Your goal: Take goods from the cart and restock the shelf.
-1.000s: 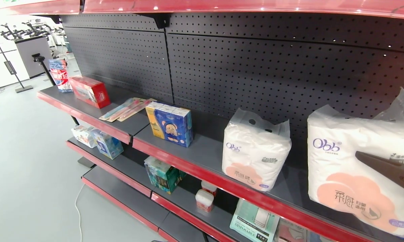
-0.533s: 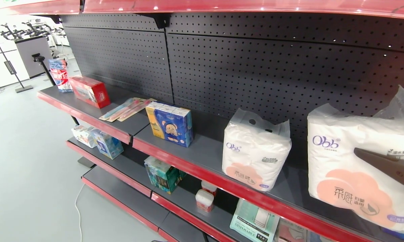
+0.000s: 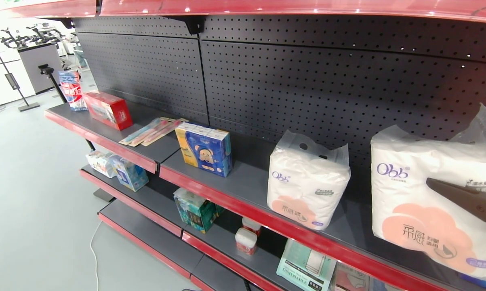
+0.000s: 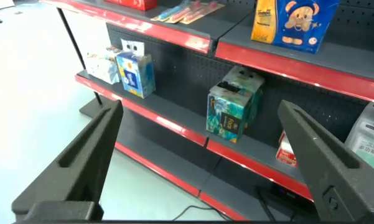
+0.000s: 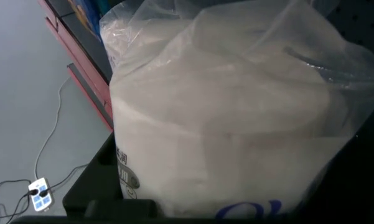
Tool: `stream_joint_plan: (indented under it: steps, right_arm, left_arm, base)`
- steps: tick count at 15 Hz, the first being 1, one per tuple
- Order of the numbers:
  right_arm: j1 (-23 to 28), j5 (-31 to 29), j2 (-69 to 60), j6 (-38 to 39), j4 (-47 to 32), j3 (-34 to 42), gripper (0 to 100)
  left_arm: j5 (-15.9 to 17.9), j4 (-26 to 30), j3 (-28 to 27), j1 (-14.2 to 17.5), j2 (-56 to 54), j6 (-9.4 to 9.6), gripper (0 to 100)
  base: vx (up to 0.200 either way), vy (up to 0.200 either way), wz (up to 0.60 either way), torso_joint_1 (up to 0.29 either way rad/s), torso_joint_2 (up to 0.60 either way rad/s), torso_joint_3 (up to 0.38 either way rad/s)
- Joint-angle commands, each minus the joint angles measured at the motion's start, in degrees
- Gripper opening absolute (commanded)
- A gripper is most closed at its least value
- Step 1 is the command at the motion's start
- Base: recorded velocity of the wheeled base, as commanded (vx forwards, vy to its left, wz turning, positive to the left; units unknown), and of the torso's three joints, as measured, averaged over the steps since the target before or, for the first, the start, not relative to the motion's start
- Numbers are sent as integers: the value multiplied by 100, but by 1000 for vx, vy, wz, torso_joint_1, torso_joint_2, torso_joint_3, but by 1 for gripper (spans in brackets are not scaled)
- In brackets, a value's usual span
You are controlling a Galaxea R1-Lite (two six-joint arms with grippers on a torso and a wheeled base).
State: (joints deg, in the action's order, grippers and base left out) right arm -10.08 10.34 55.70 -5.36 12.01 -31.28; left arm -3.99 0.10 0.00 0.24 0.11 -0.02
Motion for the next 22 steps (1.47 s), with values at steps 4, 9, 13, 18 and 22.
stream_joint_plan:
  steps: [4,9,13,18,22]
  right_arm:
    - [384,-128,354,-35,3,-159,0]
    - [516,-594,996,-44,232,-423,0]
    - [507,-990,1743,-44,961,-493,0]
    - [481,-1016,2358,9,1172,-862,0]
    - [551,-1007,2876,-44,1849,-1003,0]
  left_arm:
    - [3,-1,0,2,-2,-6,100]
    - [3,-1,0,11,-2,-6,100]
    - [3,-1,0,2,-2,-6,100]
    - [3,-1,0,2,-2,-6,100]
    - [3,-1,0,2,-2,-6,100]
  base:
    - [0,0,0,0,0,0]
    - [0,0,0,0,0,0]
    - [0,0,0,0,0,0]
    - [0,0,0,0,0,0]
    - [0,0,0,0,0,0]
